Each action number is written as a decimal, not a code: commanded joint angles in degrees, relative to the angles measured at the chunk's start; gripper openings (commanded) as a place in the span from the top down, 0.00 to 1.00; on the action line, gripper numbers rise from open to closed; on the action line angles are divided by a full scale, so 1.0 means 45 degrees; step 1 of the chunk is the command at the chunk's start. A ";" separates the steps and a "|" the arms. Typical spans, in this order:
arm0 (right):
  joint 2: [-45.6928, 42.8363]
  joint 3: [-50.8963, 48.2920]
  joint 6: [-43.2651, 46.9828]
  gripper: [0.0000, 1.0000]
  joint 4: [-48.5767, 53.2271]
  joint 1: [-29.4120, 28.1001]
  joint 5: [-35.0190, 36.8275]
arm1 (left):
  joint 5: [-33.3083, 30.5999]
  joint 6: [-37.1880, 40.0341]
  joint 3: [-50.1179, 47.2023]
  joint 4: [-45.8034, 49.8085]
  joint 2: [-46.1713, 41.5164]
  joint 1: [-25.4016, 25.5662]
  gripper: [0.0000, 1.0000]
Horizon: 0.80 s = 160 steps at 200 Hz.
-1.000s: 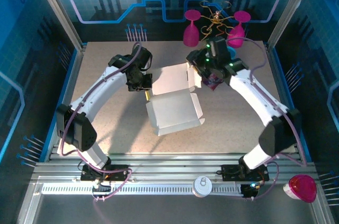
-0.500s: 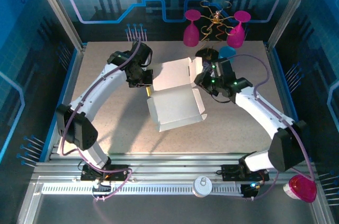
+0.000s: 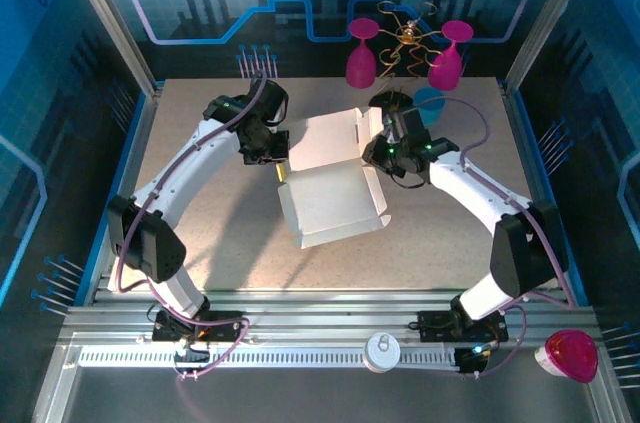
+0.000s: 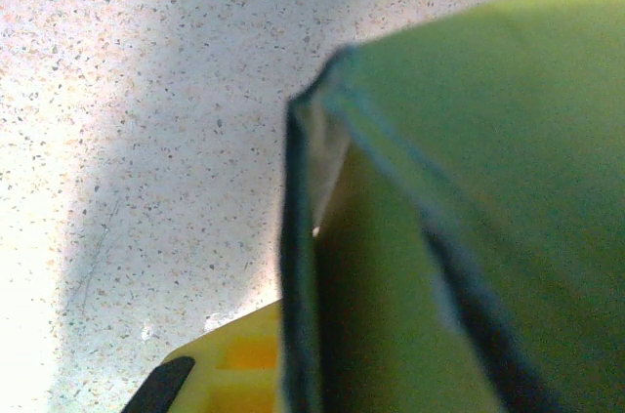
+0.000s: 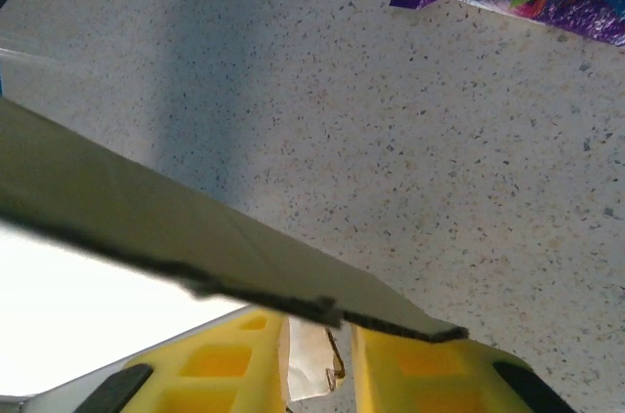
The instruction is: Fold the paper box
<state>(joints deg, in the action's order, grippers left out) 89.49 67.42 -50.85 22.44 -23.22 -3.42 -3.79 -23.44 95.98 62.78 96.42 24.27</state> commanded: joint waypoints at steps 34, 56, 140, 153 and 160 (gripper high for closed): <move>0.0128 0.0878 0.0607 0.96 0.0555 -0.0577 0.0911 | 0.0024 0.0251 0.0534 0.0364 0.0262 0.0052 1.00; 0.0186 0.1387 0.1209 1.00 0.1421 -0.0994 0.1793 | 0.0114 0.0199 0.0635 0.0457 0.0381 0.0046 1.00; 0.1416 0.3563 0.4957 1.00 0.3456 -0.3008 0.5013 | 0.0313 0.0224 0.1336 0.0946 0.0798 0.0047 1.00; 0.1662 0.3918 0.5682 1.00 0.3568 -0.3393 0.5457 | 0.0310 0.0228 0.1380 0.0970 0.0810 0.0052 1.00; 0.1785 0.4051 0.6061 1.00 0.3557 -0.3573 0.5598 | 0.0315 0.0248 0.1392 0.0998 0.0838 0.0053 1.00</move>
<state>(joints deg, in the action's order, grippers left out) 95.77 81.62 -31.81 37.93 -35.57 17.96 -4.38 -23.46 100.07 66.41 99.46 24.16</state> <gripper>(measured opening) 0.052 0.064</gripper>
